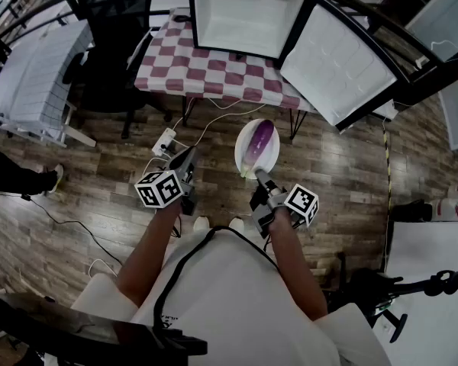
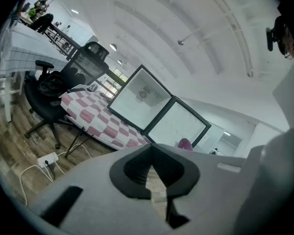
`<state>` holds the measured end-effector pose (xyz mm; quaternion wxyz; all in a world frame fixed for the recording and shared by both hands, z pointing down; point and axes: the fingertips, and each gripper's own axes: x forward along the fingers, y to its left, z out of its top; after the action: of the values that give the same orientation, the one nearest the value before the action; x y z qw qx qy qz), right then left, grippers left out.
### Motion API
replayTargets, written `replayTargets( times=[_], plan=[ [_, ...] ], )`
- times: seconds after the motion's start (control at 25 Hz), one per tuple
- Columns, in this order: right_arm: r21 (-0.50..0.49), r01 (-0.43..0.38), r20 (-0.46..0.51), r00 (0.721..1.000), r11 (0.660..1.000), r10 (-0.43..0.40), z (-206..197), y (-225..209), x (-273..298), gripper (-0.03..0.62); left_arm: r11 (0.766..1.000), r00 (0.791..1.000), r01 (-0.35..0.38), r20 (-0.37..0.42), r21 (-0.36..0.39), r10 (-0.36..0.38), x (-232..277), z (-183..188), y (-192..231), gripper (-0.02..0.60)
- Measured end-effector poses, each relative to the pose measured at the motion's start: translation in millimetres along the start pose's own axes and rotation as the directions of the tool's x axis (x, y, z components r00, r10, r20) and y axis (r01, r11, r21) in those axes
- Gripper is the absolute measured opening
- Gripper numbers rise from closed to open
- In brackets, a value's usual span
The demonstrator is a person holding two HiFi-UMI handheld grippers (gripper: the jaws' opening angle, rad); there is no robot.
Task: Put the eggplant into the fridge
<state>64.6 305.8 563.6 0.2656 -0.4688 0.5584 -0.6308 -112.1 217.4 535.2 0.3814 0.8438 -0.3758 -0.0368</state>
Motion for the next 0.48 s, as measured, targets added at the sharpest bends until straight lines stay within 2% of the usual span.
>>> replayTargets(
  times=[0.48],
  plan=[
    [-0.004, -0.011, -0.019, 1.000, 1.000, 0.011, -1.5, 4.0, 3.5, 0.029, 0.999, 1.000, -0.013, -0.013, 0.043, 0.013, -0.6, -0.2, -0.2, 0.005]
  ],
)
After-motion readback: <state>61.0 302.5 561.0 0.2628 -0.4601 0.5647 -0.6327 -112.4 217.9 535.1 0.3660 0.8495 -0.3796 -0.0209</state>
